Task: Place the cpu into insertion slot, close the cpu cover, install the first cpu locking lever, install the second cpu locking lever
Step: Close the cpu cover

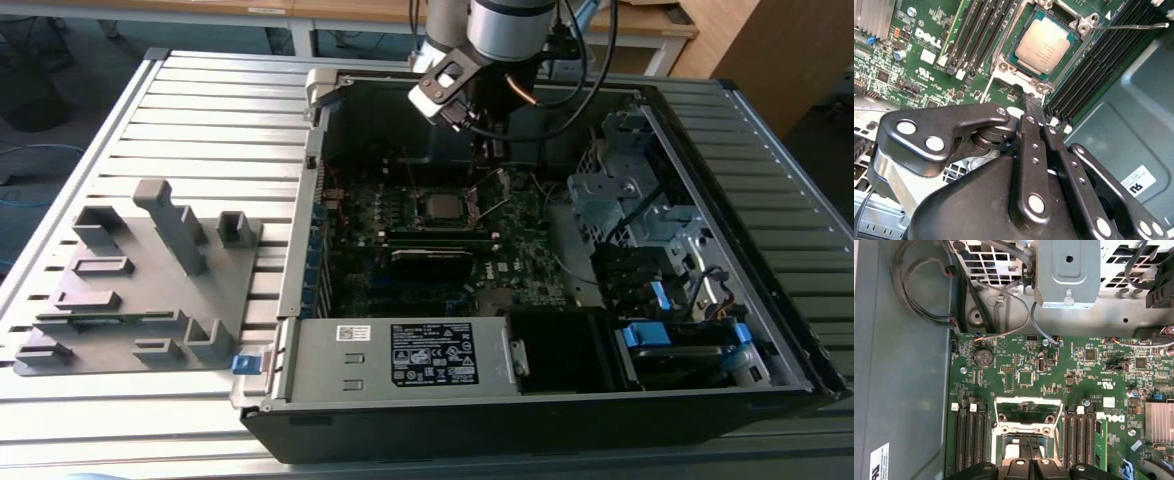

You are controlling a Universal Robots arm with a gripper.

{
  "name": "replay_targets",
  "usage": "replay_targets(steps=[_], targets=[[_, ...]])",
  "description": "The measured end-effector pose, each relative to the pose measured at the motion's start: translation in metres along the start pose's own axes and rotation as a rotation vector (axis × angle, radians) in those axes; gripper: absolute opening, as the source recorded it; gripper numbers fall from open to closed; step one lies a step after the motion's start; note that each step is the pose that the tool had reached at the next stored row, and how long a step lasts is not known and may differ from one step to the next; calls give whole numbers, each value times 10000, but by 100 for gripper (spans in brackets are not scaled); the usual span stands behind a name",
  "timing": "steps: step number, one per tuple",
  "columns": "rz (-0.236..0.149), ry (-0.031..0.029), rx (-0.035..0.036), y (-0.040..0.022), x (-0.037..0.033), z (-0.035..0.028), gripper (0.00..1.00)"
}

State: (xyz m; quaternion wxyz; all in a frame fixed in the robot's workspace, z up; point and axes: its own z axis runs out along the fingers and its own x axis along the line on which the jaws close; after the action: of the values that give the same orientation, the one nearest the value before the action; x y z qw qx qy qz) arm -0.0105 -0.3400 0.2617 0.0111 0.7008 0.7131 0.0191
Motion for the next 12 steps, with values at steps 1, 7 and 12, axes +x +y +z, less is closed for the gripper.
replay_targets(steps=[1, 7, 12], targets=[[0, 1, 0, 0, 0, -5, 11], [0, 6, -2, 1, 0, -13, 11], [-1, 3, -1, 31, -1, -13, 11]])
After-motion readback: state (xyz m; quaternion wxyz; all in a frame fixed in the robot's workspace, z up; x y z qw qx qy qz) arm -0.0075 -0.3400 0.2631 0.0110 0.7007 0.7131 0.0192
